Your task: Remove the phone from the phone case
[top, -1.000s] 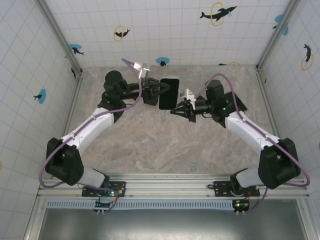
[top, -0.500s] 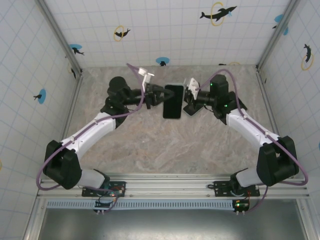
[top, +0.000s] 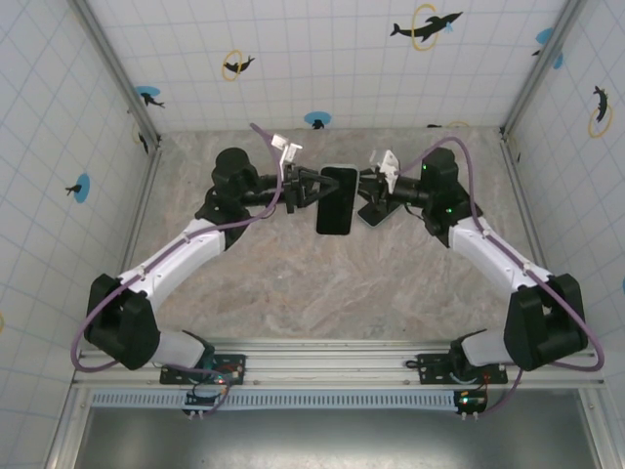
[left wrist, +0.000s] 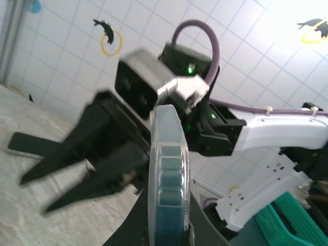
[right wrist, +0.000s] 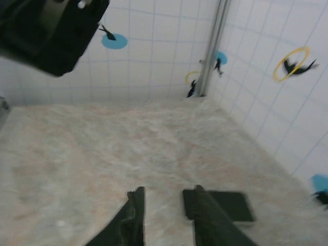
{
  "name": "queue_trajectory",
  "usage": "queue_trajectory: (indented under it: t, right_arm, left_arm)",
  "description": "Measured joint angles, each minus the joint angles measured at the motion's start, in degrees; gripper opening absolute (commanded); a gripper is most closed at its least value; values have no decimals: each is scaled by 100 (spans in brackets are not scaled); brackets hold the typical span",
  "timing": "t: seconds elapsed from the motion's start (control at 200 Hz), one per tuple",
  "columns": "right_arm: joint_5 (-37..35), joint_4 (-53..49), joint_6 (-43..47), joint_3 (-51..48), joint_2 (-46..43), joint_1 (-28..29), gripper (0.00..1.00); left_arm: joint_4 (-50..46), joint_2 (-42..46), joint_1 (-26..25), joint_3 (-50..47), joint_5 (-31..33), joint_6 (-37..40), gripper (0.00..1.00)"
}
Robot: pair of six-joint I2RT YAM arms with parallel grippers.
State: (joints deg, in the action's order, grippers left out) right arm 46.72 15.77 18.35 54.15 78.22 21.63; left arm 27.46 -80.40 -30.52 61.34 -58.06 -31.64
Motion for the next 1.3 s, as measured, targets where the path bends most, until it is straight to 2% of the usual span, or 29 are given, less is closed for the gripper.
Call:
queue_trajectory:
  t: [0.1,0.25,0.485,0.706,0.946,1.046,1.296]
  right_arm:
    - [387,-341,35,-271,-245,2,48]
    - [1045,-540,-59,-385,-363,22,49]
    - [1558,-315,-450,-391,-361,92,45]
    - [1781,33,-774,-391,-251,138,31]
    - [1801,-129,-599,-367,-85,170,29]
    - [1810,-216,-546,-299,-26,186,25]
    - [1836,-214,-579,-195,-7,232,26]
  left_arm:
    - [-48,0,52,199,50,289,0]
    - [-81,-13,136,468,48,573,0]
    - [4,-234,162,590,-39,570,0]
    - [46,-271,162,590,-127,525,0]
    - [46,-271,162,590,-149,461,0]
    - [46,-271,162,590,-149,461,0]
    - [52,-271,170,588,-188,437,0]
